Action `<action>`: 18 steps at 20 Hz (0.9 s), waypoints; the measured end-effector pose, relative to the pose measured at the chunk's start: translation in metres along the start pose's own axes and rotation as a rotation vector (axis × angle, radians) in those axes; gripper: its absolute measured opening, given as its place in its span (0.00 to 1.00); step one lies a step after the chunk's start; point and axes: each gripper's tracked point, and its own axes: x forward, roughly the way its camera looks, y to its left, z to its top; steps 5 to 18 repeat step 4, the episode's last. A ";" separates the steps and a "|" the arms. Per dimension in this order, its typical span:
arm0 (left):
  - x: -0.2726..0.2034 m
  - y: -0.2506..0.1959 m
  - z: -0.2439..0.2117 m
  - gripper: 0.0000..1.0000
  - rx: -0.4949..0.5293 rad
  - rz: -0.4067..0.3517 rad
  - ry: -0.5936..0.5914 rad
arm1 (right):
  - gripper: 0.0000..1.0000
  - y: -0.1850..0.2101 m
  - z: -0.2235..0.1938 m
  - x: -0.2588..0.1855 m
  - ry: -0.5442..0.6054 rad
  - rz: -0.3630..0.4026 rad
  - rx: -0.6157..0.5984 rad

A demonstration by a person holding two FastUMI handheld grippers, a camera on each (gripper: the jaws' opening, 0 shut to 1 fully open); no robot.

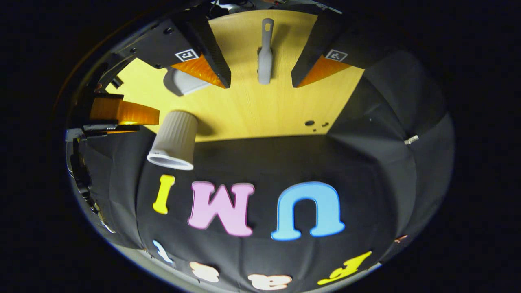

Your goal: Pick up the small broom and dustpan from the desktop, sweep the trash into the dustpan with the broom, and then empty the trash into the garbage bin.

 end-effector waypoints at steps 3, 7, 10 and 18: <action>-0.030 0.006 0.027 0.97 -0.008 0.044 -0.094 | 0.99 0.019 0.010 -0.028 -0.073 0.035 -0.051; -0.038 0.004 0.035 0.97 -0.002 0.051 -0.126 | 0.99 0.022 0.008 -0.036 -0.080 0.048 -0.046; -0.038 0.004 0.035 0.97 -0.002 0.051 -0.126 | 0.99 0.022 0.008 -0.036 -0.080 0.048 -0.046; -0.038 0.004 0.035 0.97 -0.002 0.051 -0.126 | 0.99 0.022 0.008 -0.036 -0.080 0.048 -0.046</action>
